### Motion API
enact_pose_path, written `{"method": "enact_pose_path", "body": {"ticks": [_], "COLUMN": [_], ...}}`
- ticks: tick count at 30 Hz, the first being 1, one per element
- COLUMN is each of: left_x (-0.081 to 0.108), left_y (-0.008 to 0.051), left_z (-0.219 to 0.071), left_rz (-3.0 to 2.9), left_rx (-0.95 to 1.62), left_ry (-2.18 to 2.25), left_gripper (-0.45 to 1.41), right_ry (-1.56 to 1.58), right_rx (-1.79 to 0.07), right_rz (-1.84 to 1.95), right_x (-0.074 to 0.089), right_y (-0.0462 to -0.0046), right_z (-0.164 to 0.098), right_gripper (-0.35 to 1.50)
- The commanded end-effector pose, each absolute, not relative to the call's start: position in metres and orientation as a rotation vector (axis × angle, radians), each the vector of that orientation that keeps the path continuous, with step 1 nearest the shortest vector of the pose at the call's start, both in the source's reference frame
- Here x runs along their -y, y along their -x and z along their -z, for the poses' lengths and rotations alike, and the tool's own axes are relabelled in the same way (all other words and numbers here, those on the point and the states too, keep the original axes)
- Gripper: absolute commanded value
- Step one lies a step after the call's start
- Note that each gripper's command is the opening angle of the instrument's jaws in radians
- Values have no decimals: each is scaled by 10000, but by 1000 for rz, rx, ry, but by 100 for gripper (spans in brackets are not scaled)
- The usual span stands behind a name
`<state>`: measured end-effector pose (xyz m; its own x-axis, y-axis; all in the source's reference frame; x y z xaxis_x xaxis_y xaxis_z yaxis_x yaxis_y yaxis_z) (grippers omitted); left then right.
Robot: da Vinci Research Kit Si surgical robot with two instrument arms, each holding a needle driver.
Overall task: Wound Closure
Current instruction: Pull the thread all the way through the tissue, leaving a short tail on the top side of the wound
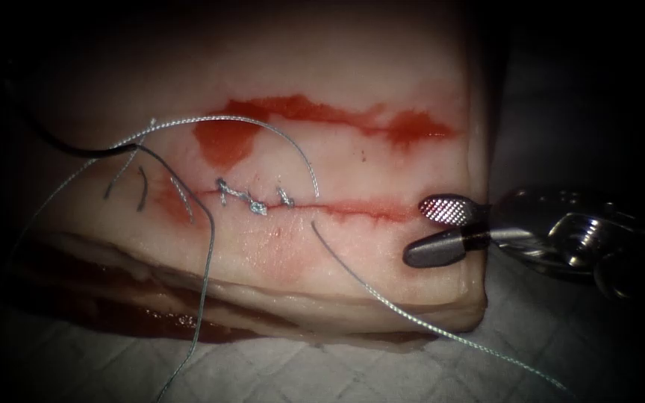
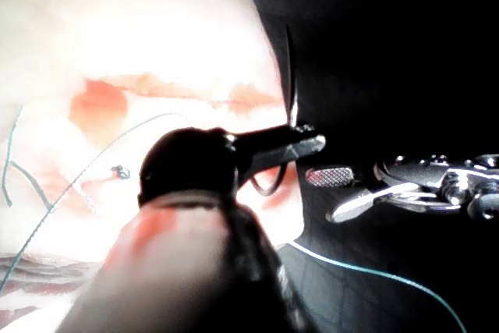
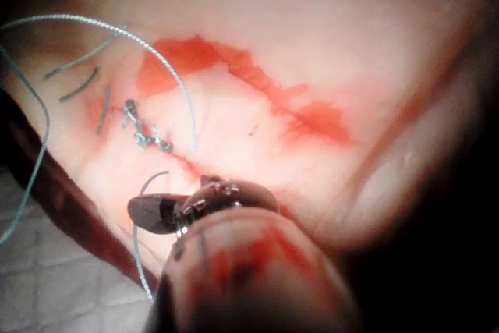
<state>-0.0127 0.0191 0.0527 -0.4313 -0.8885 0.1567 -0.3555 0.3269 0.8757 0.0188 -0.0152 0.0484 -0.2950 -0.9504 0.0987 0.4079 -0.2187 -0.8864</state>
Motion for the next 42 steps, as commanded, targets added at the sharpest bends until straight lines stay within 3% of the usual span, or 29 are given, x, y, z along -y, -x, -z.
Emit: {"method": "enact_pose_path", "body": {"ticks": [1,2,5,10,14,15,16,17,18,24,30,33,42], "left_x": [-192,-192,-192,-191,-189,-189,-189,-189,-189,-189,-188,-188,-188], "left_y": [132,133,133,135,137,137,137,137,137,137,137,137,138], "left_z": [-531,-531,-531,-531,-531,-531,-530,-530,-530,-530,-530,-530,-530], "left_rz": [1050,1048,1047,1041,1037,1036,1036,1033,1033,1030,1030,1029,1029], "left_rx": [1946,1945,1946,1945,1944,1944,1944,1943,1942,1940,1939,1939,1939], "left_ry": [-1092,-1094,-1093,-1095,-1097,-1097,-1097,-1100,-1100,-1104,-1106,-1107,-1107], "left_gripper": [-45,-45,-45,-45,-45,-45,-45,-45,-45,-45,-45,-45,-45], "right_ry": [831,798,714,655,589,581,576,561,540,467,430,391,227], "right_rx": [-1000,-1055,-1140,-1086,-1038,-1023,-1006,-987,-952,-880,-770,-663,-499], "right_rz": [1689,1650,1623,1665,1694,1702,1698,1677,1675,1794,1834,1871,1778], "right_x": [142,141,143,160,164,164,163,161,155,142,130,132,178], "right_y": [-216,-228,-245,-249,-248,-248,-247,-247,-244,-219,-168,-133,29], "right_z": [-485,-486,-490,-511,-534,-537,-540,-541,-542,-525,-516,-517,-537], "right_gripper": [81,74,79,83,68,54,19,-31,-35,-35,-35,-35,-35]}}
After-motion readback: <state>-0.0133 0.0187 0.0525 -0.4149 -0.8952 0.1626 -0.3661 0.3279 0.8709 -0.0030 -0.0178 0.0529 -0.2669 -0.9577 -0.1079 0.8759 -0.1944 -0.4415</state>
